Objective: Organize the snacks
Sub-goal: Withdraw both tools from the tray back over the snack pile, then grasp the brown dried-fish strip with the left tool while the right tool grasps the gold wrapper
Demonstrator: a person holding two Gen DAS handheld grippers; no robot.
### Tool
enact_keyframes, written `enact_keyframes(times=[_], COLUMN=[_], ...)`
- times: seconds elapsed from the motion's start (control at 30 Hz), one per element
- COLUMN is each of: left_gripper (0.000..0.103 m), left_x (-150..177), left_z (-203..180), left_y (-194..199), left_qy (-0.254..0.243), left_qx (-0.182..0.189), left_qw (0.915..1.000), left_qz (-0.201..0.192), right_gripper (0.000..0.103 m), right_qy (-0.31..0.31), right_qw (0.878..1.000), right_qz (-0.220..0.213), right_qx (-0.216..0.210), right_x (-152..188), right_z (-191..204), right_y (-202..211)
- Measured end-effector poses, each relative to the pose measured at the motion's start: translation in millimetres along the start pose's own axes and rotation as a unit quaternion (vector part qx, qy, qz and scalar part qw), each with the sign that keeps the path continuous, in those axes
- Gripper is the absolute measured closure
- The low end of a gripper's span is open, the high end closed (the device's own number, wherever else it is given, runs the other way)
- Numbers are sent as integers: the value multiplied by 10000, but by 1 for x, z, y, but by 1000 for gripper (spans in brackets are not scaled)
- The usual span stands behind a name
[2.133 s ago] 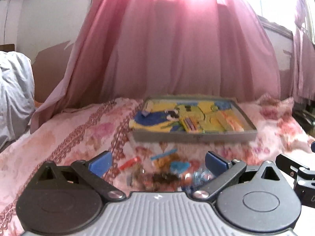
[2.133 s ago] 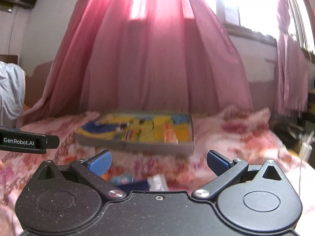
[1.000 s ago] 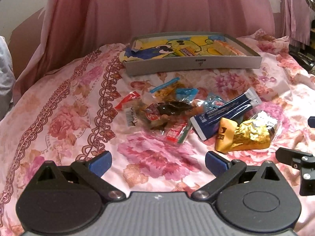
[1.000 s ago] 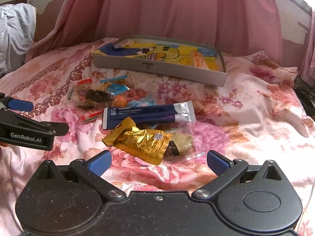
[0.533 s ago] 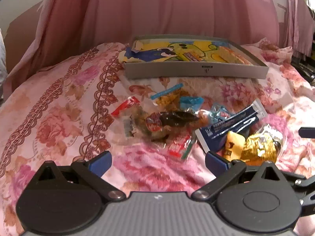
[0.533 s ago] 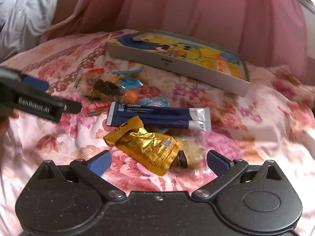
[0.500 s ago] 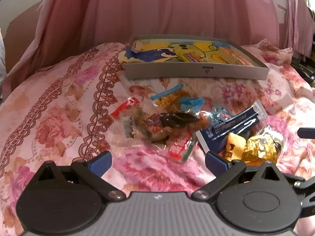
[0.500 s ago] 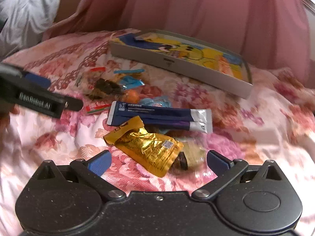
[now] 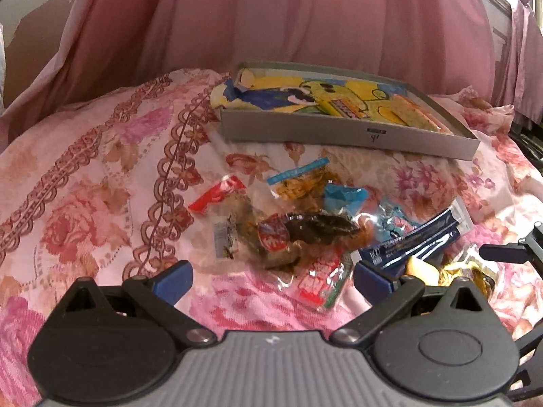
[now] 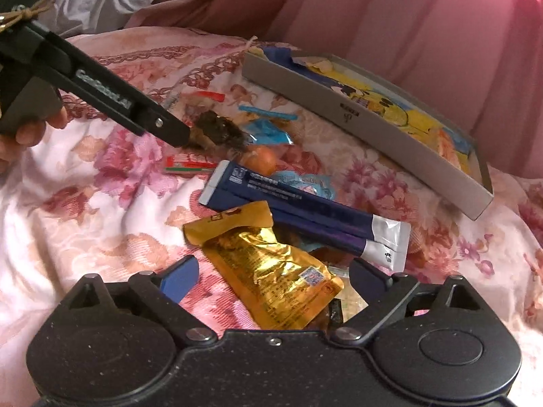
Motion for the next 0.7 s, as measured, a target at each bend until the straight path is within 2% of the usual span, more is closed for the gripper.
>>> enact_keyframes(times=[0.2, 0.27, 0.4, 0.47, 0.57, 0.6, 0.7], left_gripper=[0, 0, 0, 0, 0, 0, 0], left_x=[-9, -11, -19, -27, -34, -35, -31], left_z=[-3, -4, -11, -15, -25, -28, -39], left_y=[1, 2, 2, 0, -9, -12, -26], left_qy=[-219, -362, -923, -1283, -1820, -2038, -2850], left_qx=[35, 73, 251, 353, 504, 542, 602], left_qw=[9996, 9990, 9948, 9904, 9816, 9772, 9566], left_qz=[-196, -261, -336, -370, -276, -233, -21], right_gripper=[11, 17, 23, 27, 28, 28, 28], right_qy=[-30, 6, 61, 92, 176, 170, 139], right_qw=[10000, 10000, 9999, 9998, 9997, 9997, 9998], right_qz=[-35, -39, -41, -45, -61, -62, -58], right_qx=[-43, -71, -137, -177, -144, -150, -163], right_x=[-1, -2, -4, -5, -6, -6, -6], right_z=[-3, -2, 1, 3, 5, 5, 5], right_y=[-10, -12, -14, -13, -14, -14, -15])
Point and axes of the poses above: each gripper's, at about its wrist camera, not at the fingertips, and y roughly against the way its jaws point, z to its left, x to its underside, the point moved 8 cm from there along -y, roughly the way its jaws point, and after that the axes turned 3 degrees about z, right-handed, at the moved point
